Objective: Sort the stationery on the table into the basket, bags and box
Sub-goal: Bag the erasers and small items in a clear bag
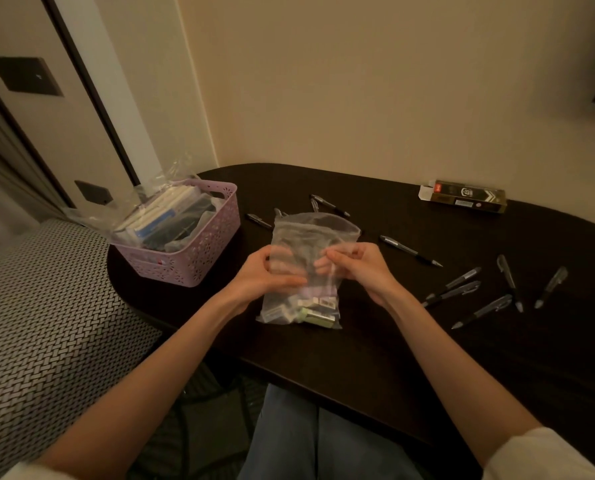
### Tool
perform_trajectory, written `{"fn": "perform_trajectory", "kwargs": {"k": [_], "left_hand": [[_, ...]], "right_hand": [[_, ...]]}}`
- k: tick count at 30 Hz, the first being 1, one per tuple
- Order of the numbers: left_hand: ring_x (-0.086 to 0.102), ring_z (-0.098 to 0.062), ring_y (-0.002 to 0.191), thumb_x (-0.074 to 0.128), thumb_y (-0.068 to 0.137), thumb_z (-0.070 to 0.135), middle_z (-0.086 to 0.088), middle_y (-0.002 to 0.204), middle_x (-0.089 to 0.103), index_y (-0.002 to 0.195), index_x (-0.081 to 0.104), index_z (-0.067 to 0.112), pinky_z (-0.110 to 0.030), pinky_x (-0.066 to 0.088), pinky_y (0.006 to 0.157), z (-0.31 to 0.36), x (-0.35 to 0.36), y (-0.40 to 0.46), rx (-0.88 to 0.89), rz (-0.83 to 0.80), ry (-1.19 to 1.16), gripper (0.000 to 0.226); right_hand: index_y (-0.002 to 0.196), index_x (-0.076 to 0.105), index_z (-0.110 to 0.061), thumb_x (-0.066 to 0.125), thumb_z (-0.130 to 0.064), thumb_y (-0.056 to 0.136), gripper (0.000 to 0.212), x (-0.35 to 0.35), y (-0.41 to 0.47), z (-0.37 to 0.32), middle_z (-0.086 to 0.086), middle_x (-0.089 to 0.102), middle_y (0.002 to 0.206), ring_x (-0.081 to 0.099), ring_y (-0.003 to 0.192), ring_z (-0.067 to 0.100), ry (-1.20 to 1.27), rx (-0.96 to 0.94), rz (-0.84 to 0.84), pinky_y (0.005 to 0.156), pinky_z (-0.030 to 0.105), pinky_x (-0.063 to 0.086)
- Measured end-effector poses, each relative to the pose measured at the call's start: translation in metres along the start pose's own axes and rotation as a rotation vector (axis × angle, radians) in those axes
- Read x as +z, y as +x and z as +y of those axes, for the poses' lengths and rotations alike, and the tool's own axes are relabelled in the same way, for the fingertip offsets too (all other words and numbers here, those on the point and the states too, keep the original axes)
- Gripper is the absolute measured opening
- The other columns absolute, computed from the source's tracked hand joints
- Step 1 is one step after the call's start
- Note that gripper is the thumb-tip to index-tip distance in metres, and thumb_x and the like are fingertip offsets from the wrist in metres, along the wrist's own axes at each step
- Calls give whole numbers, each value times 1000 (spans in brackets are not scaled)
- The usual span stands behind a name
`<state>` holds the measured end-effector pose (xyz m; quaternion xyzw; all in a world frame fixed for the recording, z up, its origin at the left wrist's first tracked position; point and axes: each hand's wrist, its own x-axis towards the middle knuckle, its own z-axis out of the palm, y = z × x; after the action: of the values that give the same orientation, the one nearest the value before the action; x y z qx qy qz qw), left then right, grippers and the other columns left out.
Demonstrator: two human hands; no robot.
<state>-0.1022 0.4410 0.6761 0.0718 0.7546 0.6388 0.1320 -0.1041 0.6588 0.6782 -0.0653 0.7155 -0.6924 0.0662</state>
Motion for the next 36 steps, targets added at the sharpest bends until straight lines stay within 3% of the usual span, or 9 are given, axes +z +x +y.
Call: {"fn": "perform_trajectory", "kwargs": {"k": [3,7,11,14,21,25,29,33,36], "left_hand": [[71,-20,92,83,68,8,-8,97,73,108,65,6,-33,57,81,-5,4,1,15,1,60,44],[71,-17,83,78,77,10,-3,85,73,87,71,8,-27,56,73,-7,13,6,9,22,20,13],[69,-22,92,74,80,23,-8,96,73,95,72,4,-36,56,78,1,11,17,38,104,-136,25],[68,-21,86,71,83,17,-7,90,71,97,72,9,-36,56,74,10,4,26,74,166,-233,16],[72,-16,77,67,86,6,-6,85,75,96,71,7,-26,58,67,14,-12,31,159,169,-60,11],[72,-18,74,65,87,6,-11,86,75,102,71,2,-24,58,63,15,-23,30,193,125,-10,16],[72,-22,84,61,89,1,-10,92,75,99,72,6,-27,59,71,16,-31,29,190,114,-25,15],[70,-25,87,54,89,-7,-10,87,74,85,72,3,-32,58,79,17,-34,27,166,75,-44,21],[70,-24,89,44,92,-5,-9,84,73,73,75,9,-33,58,81,18,-33,22,201,19,-79,38]], "right_hand": [[107,66,-3,51,-12,96,20,4,-1,1,14,73,95,71,89,24,50,31,2,78,33,58],[107,65,-1,48,-15,98,24,8,0,3,17,72,94,71,85,24,104,28,51,66,27,57],[107,66,0,50,-19,97,26,8,3,7,16,72,95,71,90,27,99,32,86,78,36,56],[109,66,-1,50,-20,97,27,7,3,8,16,72,95,71,89,27,102,24,77,78,36,57],[116,64,-10,49,-17,98,25,-8,2,11,12,73,97,70,93,25,30,-12,49,85,40,56],[121,63,-15,49,-13,97,27,-15,-1,5,10,73,99,70,95,23,-19,-76,-4,85,35,56],[106,71,-11,49,-4,94,25,-18,-3,1,7,70,111,66,104,20,65,-60,-13,90,37,54],[87,69,-2,39,1,95,31,-18,-2,-2,17,70,99,68,98,29,133,-43,-2,90,40,53],[81,69,0,29,-5,97,43,-16,-1,-1,19,71,92,68,94,30,111,-76,20,86,36,54]]}}
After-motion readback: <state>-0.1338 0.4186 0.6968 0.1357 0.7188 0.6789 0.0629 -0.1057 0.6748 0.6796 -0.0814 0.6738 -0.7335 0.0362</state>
